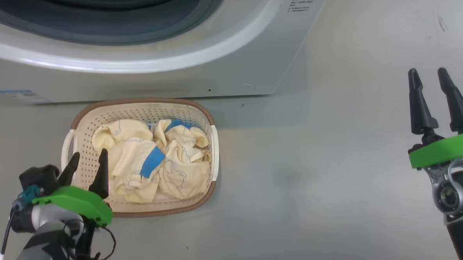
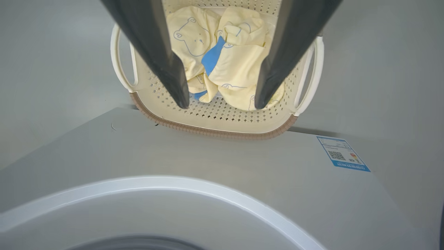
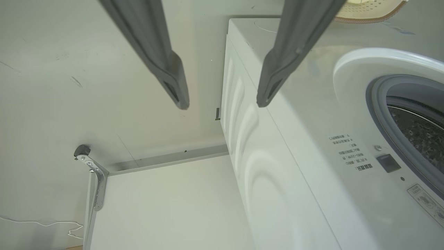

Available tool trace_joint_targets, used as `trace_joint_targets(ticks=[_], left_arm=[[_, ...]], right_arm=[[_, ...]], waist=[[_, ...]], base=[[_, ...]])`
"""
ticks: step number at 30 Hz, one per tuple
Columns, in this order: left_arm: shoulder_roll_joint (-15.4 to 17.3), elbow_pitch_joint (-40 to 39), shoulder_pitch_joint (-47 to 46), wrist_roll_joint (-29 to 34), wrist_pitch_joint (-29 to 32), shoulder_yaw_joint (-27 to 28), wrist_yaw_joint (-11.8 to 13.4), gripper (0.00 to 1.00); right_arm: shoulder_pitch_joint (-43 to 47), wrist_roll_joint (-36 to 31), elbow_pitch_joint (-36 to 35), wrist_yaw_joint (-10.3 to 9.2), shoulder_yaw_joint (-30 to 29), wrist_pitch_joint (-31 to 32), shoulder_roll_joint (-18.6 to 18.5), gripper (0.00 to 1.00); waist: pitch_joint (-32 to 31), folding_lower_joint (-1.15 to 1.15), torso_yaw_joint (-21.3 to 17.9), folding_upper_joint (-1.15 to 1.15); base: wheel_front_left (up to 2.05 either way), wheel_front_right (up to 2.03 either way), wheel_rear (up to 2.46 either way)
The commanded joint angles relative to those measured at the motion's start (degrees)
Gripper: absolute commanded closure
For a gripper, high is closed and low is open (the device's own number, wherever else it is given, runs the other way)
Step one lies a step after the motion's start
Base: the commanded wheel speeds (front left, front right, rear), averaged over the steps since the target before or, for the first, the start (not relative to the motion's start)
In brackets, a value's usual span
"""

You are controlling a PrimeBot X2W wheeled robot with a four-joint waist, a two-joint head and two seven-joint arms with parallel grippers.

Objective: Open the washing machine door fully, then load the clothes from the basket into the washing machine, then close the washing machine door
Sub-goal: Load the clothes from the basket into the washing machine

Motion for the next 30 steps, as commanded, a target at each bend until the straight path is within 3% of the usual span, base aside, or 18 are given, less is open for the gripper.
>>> trace_joint_targets(ticks=[1, 14, 30], left_arm=[[2.7, 0.4, -1.9, -0.7, -0.4, 0.8, 0.0, 0.0], [3.6, 12.1, -9.7, -8.9, 0.0, -11.8, 0.0, 0.0], [5.8, 16.6, -18.8, -16.9, 4.0, -25.9, 0.0, 0.0]], right_arm=[[-1.3, -0.6, -2.1, 0.02, 0.3, -0.6, -0.5, 0.0], [-4.4, -2.3, -4.9, 0.02, 0.9, -0.6, 1.1, 0.0], [-8.1, -3.3, -7.0, 0.02, 1.6, -0.6, 1.5, 0.0]], waist=[[1.9, 0.0, -0.4, 0.0], [9.1, 0.0, -2.0, 0.0], [17.0, 0.0, -2.6, 0.0]], base=[[0.0, 0.0, 0.0], [0.0, 0.0, 0.0], [0.0, 0.0, 0.0]])
